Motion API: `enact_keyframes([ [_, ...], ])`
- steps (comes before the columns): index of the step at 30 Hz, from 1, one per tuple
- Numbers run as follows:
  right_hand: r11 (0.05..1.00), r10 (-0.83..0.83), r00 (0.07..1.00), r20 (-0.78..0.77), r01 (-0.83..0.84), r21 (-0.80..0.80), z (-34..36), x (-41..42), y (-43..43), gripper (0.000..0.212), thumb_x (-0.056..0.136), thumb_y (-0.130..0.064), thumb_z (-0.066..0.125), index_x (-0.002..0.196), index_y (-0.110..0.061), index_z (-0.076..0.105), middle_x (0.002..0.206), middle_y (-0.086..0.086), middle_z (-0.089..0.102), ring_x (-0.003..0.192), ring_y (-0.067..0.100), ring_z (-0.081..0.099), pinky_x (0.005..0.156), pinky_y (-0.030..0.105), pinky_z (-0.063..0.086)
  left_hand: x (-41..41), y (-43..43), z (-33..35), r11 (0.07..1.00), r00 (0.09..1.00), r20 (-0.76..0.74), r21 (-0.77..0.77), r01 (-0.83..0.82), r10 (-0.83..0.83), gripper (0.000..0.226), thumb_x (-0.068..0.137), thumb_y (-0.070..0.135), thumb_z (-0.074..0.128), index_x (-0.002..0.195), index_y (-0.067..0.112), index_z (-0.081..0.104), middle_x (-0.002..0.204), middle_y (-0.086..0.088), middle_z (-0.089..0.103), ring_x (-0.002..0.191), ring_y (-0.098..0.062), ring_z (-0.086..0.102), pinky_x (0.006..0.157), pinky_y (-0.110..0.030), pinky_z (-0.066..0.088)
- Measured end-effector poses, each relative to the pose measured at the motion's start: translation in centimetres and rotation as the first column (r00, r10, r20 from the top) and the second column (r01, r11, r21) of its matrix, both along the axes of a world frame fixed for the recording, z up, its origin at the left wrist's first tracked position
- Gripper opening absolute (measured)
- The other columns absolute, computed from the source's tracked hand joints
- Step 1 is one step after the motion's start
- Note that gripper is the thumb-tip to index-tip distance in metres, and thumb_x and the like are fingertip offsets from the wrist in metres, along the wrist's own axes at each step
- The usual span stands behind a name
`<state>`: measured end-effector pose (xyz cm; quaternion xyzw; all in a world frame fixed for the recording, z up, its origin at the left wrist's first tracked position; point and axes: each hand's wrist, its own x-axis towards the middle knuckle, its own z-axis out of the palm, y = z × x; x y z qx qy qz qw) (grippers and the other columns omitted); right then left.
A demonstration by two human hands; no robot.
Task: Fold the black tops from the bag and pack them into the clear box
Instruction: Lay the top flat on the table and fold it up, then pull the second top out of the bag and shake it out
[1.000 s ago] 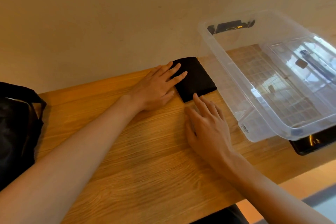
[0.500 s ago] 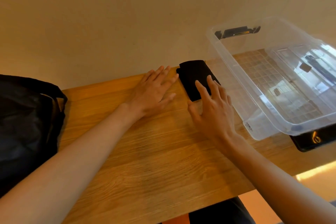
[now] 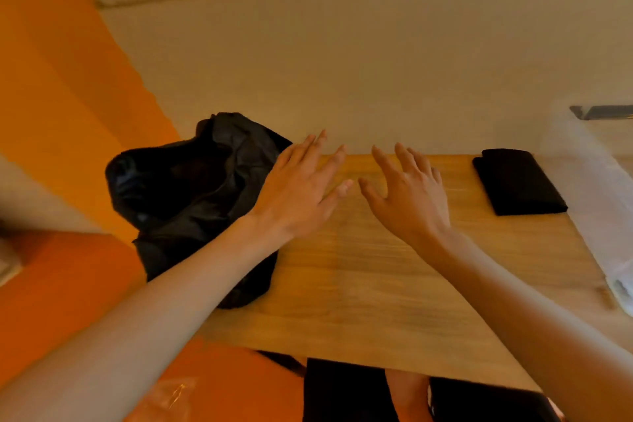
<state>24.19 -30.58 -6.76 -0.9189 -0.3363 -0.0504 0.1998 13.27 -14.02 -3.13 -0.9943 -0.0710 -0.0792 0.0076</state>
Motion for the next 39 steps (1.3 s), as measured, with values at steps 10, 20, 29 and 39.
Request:
enact_keyframes([
  [10,0.960,0.274,0.961,-0.021,-0.275,-0.045,4.1,-5.9,10.6,0.068,0.102,-0.059,0.041,0.161,-0.029,0.025,0.162,0.012,0.034,0.149,0.036,0.028,0.117,0.049,0.030,-13.6,9.4,3.9,0.954,0.953,0.025,0.001,-0.301,0.301,0.068,0.105,0.063,0.017,0.163,0.029,0.019,0.172,-0.001,0.007,0.158,-0.021,0.004,0.126,-0.038,0.006],
  [20,0.870,0.493,0.870,0.020,-0.493,-0.025,6.6,-7.9,19.2,0.048,0.098,-0.046,0.061,0.140,-0.023,0.056,0.133,0.010,0.051,0.128,0.034,0.043,0.103,0.040,0.039,-15.2,12.2,3.7,0.933,0.938,-0.039,-0.093,-0.348,0.346,0.066,0.106,0.043,0.048,0.161,0.014,0.027,0.169,-0.006,0.020,0.154,-0.023,0.023,0.122,-0.036,0.028],
  [29,0.824,0.550,0.835,0.012,-0.541,-0.167,7.1,-7.2,23.9,0.047,0.090,-0.046,0.073,0.133,-0.029,0.065,0.162,0.015,0.025,0.152,0.035,0.013,0.121,0.046,0.017,-15.7,14.9,2.8,0.947,0.948,0.070,0.061,-0.315,0.310,0.059,0.103,0.043,0.051,0.152,0.009,0.047,0.163,-0.013,0.034,0.153,-0.029,0.026,0.126,-0.042,0.017],
  [39,0.842,0.535,0.838,0.105,-0.521,-0.137,6.2,-7.3,25.7,0.010,0.094,-0.033,0.072,0.099,-0.025,0.076,0.157,0.012,0.036,0.148,0.033,0.023,0.124,0.044,0.006,-15.5,15.6,2.2,0.937,0.933,0.107,0.031,-0.349,0.344,0.059,0.102,0.044,0.052,0.150,0.010,0.048,0.161,-0.011,0.038,0.150,-0.028,0.033,0.123,-0.041,0.022],
])
